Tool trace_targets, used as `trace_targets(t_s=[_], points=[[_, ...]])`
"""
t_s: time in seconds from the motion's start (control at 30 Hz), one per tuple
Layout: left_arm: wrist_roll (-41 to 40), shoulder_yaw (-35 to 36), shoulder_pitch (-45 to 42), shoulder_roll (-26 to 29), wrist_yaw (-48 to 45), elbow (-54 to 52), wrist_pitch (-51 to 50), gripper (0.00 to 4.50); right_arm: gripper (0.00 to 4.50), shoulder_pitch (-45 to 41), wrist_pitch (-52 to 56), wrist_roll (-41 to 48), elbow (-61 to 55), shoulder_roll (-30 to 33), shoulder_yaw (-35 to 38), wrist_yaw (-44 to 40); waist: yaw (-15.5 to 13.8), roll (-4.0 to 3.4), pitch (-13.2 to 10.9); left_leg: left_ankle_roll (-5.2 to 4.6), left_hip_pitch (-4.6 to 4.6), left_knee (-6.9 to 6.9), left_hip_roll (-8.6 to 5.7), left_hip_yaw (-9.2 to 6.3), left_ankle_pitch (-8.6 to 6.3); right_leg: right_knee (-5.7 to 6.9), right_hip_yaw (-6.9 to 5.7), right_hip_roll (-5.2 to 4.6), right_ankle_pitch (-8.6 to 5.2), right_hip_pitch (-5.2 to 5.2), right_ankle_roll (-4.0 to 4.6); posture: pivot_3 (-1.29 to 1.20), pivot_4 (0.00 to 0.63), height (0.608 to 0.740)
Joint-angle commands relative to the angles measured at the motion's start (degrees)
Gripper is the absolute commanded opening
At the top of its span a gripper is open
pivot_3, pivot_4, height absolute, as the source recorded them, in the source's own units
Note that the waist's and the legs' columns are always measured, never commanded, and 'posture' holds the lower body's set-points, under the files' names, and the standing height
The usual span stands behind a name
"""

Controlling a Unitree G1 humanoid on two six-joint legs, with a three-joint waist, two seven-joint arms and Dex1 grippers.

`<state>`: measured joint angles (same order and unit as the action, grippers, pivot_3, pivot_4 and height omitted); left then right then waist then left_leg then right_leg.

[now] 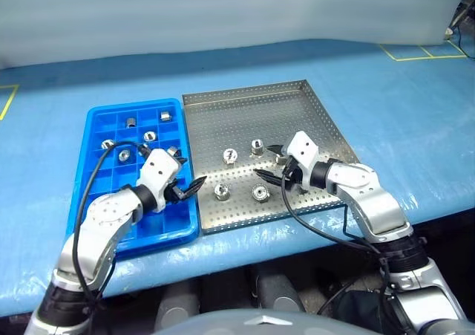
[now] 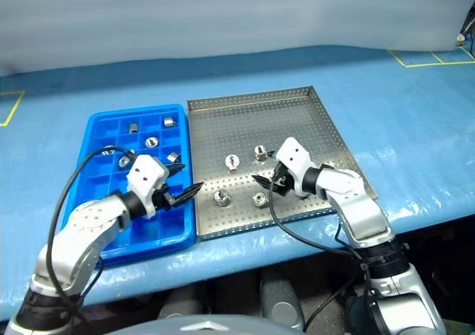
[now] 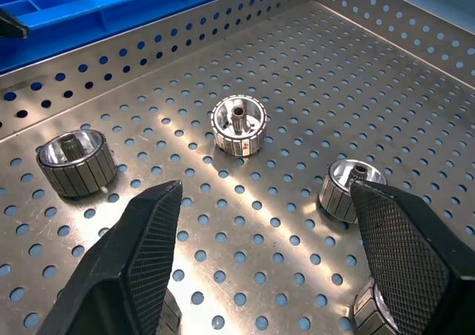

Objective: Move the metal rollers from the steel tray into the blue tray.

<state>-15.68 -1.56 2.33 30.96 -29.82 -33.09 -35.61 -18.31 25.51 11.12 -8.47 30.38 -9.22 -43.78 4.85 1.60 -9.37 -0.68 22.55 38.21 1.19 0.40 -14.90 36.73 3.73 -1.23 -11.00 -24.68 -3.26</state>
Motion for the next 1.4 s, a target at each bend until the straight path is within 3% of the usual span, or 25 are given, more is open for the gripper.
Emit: trace_targets(t_s=[0.03,0.4,0.9,1.13,1.4], points=[[-0.56,1.93,1.60,-0.27,0.50,-4.07,1.95,3.48,3.79,-1.02,-1.19,0.25,0.45,0.23,1.31,-0.34,-0.30,0.00,0.00,0.00,0.00,0.01,0.00,0.01,0.00,0.00,0.00,-0.01,-0.12,0.00,0.18,-0.05,0.150,0.740],[0.18,0.92,2.54,-2.31,3.43,-4.37,1.43,3.48,3.79,-3.92,-2.17,-2.09,3.63,-2.02,0.25,1.47,-1.27,0.00,0.00,0.00,0.00,0.08,-0.02,0.02,0.01,0.05,-0.02,0.00,-0.17,0.04,0.10,-0.01,0.150,0.740],[0.03,2.90,3.65,-0.67,4.58,-5.57,-0.65,3.48,3.79,-3.46,-3.46,-2.68,3.05,-4.52,-0.71,2.08,-1.40,0.00,0.00,0.00,-0.01,0.08,-0.02,0.02,0.01,0.05,-0.02,0.00,-0.09,0.04,0.21,-0.02,0.150,0.740],[0.25,2.77,3.07,-3.32,6.67,-4.93,0.30,3.48,3.79,-4.44,-4.83,-5.66,5.85,-8.84,1.07,10.88,-1.17,-0.01,0.01,0.00,0.00,0.08,-0.02,0.03,0.01,0.05,-0.01,0.00,-0.08,0.03,0.20,-0.06,0.150,0.740],[4.68,-12.15,-9.54,3.51,1.36,-4.01,-8.62,3.48,3.79,0.20,-4.55,-5.04,0.19,-10.79,-1.60,9.63,-0.71,-0.02,0.02,0.01,0.02,0.19,-0.10,0.02,0.02,0.06,-0.02,0.00,-0.04,0.10,0.13,-0.14,0.150,0.740]])
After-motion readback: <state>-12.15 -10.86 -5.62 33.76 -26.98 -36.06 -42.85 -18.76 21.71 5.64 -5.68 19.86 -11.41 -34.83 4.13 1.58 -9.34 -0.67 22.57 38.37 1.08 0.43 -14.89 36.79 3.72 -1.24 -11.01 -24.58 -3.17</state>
